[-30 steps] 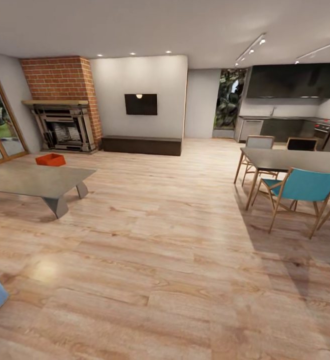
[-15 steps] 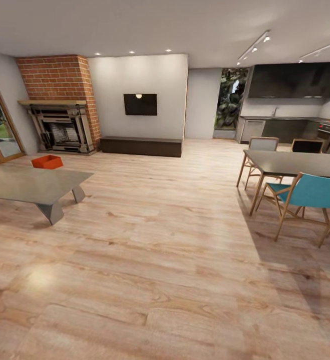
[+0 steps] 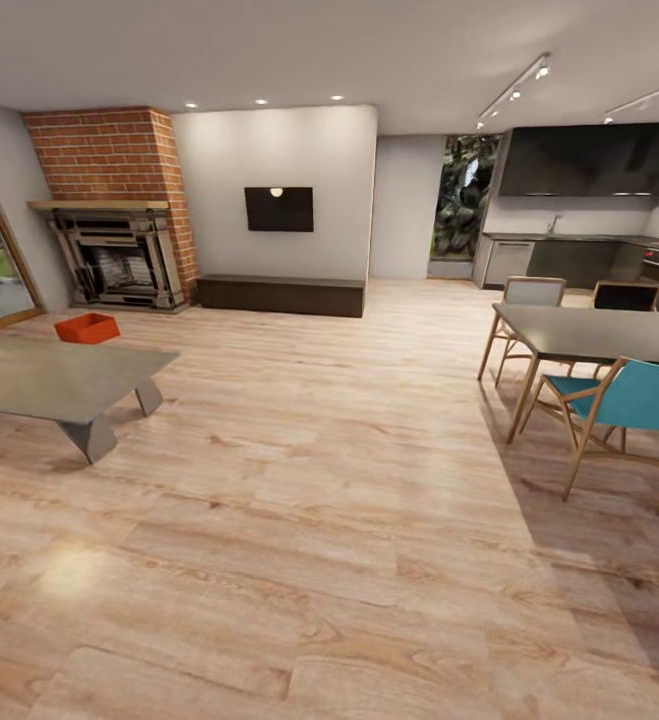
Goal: Move the two storage containers from the living room to the garage. In the garage, place one container on the floor and stack the other container on top of it (either order is fine).
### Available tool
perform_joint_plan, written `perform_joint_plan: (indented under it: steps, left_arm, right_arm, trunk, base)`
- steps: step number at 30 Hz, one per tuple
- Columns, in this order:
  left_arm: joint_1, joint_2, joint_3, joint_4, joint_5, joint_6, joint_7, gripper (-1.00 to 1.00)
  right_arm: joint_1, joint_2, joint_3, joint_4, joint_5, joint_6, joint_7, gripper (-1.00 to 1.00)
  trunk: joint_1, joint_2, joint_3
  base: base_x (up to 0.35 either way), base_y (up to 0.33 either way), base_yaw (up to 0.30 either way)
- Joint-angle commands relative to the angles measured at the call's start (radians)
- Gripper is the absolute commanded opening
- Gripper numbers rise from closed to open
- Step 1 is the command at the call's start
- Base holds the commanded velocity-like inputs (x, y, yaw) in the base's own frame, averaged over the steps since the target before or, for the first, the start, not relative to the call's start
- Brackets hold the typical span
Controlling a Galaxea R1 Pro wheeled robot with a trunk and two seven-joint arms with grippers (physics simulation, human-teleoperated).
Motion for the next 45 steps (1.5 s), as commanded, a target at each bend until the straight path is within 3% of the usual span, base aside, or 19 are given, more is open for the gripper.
perform_joint_plan:
  steps: [1, 45]
  left_arm:
    - [-0.001, 0.0, -0.001, 0.0, 0.01, 0.004, -0.004, 1.0]
    - [-0.001, 0.0, -0.001, 0.0, 0.011, 0.004, -0.005, 1.0]
  right_arm:
    - [-0.001, 0.001, 0.008, 0.003, -0.009, -0.005, -0.001, 1.0]
    - [-0.001, 0.002, 0.008, 0.004, -0.01, 0.002, 0.005, 1.0]
  trunk:
    - [0.001, 0.0, -0.001]
    - [0.001, 0.0, -0.001]
  base:
    - [0.32, 0.0, 0.0]
    - [0.32, 0.0, 0.0]
